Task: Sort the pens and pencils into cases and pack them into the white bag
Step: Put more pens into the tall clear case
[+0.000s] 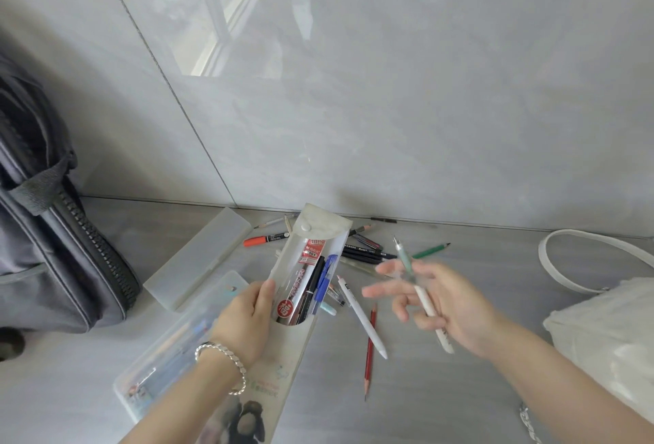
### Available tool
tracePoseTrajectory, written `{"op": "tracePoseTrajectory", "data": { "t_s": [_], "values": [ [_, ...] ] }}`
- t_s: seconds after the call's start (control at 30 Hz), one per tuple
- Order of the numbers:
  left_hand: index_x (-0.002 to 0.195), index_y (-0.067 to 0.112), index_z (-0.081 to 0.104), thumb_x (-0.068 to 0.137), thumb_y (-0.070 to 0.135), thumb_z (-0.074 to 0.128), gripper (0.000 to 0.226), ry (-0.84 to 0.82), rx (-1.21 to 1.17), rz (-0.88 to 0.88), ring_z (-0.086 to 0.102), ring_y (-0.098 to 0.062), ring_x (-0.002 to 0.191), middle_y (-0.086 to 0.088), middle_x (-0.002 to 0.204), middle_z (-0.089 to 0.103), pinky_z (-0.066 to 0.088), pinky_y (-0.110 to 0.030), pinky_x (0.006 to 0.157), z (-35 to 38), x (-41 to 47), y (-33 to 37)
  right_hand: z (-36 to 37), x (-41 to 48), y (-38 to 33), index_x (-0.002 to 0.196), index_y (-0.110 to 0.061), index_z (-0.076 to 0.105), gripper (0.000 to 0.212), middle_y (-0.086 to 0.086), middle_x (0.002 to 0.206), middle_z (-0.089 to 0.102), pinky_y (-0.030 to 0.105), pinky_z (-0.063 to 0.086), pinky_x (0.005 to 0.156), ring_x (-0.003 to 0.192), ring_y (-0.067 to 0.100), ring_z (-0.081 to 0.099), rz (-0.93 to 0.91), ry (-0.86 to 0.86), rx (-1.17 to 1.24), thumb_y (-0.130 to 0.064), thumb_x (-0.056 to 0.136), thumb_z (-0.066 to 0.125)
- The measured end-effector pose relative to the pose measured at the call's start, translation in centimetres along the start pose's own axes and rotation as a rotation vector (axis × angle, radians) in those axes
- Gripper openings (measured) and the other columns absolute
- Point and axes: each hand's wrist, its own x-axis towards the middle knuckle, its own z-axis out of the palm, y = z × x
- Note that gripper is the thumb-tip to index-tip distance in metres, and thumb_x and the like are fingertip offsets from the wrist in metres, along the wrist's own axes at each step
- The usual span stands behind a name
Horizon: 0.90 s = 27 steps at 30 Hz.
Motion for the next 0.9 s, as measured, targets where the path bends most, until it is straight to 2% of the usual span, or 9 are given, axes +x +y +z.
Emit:
{"op": "tracePoseTrajectory", "data": {
  "t_s": [0.07,0.13,0.2,0.3,0.5,0.6,0.7,0.8,0.9],
  "values": [
    [0.074,0.022,0.052,0.098,0.037,0.028,0.037,-0.013,0.014,0.019,0.053,-0.015,0.07,0.0,0.074,0.058,0.037,-0.025,0.061,0.4,-0.4,0.3,1.0,-1.0,-0.2,0.102,-0.006,0.056,0.054,0.015,0.103,0.071,0.014,0.021,0.034,0.051,0.013,0.053,-0.089,-0.079,0.208,-0.042,0.064,0.071],
    [0.081,0.017,0.055,0.098,0.038,0.028,0.038,-0.016,0.026,0.04,0.054,-0.019,0.073,-0.004,0.077,0.061,0.039,-0.028,0.065,0.9,-0.7,0.6,2.7,-1.6,-0.2,0.092,-0.007,0.057,0.066,0.015,0.097,0.073,0.013,0.021,0.034,0.049,0.011,0.054,-0.192,-0.067,0.309,-0.045,0.046,0.084],
    [0.084,0.01,0.055,0.097,0.038,0.029,0.041,-0.013,0.029,0.067,0.053,-0.019,0.071,-0.006,0.074,0.06,0.039,-0.027,0.065,1.2,-1.2,1.0,4.7,-1.6,0.2,0.082,-0.009,0.054,0.05,0.013,0.085,0.074,0.011,0.019,0.032,0.043,0.008,0.05,-0.227,0.008,0.318,-0.044,0.057,0.079],
    [0.072,0.017,0.048,0.097,0.036,0.032,0.036,-0.002,0.004,0.125,0.046,-0.012,0.061,0.003,0.061,0.048,0.035,-0.021,0.058,1.5,-2.2,1.3,7.0,-0.6,1.0,0.08,-0.009,0.049,0.021,0.009,0.074,0.074,0.011,0.018,0.031,0.039,0.005,0.048,-0.082,0.104,0.228,-0.029,0.086,0.053],
    [0.06,0.021,0.039,0.097,0.032,0.034,0.039,-0.017,-0.049,0.14,0.041,-0.01,0.056,0.005,0.056,0.042,0.032,-0.023,0.055,1.7,-2.9,1.8,8.2,-0.5,2.3,0.09,-0.008,0.053,0.02,0.006,0.069,0.069,0.011,0.023,0.032,0.041,0.006,0.049,0.12,0.078,-0.031,-0.027,0.095,0.047],
    [0.061,0.019,0.042,0.098,0.031,0.033,0.04,-0.023,-0.057,0.116,0.039,-0.01,0.056,0.005,0.058,0.041,0.031,-0.022,0.055,2.0,-2.9,1.6,8.0,-1.2,2.1,0.116,-0.023,0.041,0.025,0.003,0.067,0.067,0.014,0.024,0.033,0.041,0.009,0.046,0.09,0.154,-0.141,-0.028,0.093,0.05],
    [0.072,0.01,0.052,0.098,0.033,0.031,0.041,-0.017,-0.068,0.067,0.043,-0.012,0.061,0.002,0.065,0.048,0.034,-0.022,0.058,2.2,-2.7,1.1,7.1,-1.9,1.7,0.115,-0.038,0.042,0.044,0.005,0.065,0.064,0.016,0.025,0.036,0.041,0.009,0.043,-0.05,0.259,-0.107,-0.002,0.091,0.037],
    [0.084,0.001,0.055,0.098,0.035,0.029,0.045,-0.014,-0.054,0.052,0.046,-0.02,0.068,-0.005,0.072,0.052,0.036,-0.025,0.061,2.1,-2.4,0.6,6.3,-2.5,1.3,0.109,-0.015,0.058,0.045,0.01,0.069,0.064,0.022,0.037,0.042,0.047,0.013,0.055,-0.132,0.256,0.042,0.008,0.086,0.027],
    [0.092,0.001,0.057,0.098,0.037,0.029,0.046,-0.011,-0.042,0.065,0.049,-0.02,0.071,-0.006,0.076,0.055,0.037,-0.024,0.062,2.1,-2.3,0.5,5.5,-2.5,0.8,0.096,-0.01,0.052,0.027,0.013,0.087,0.072,0.027,0.052,0.059,0.069,0.022,0.067,-0.137,0.157,0.354,-0.004,0.09,0.026]
  ]
}}
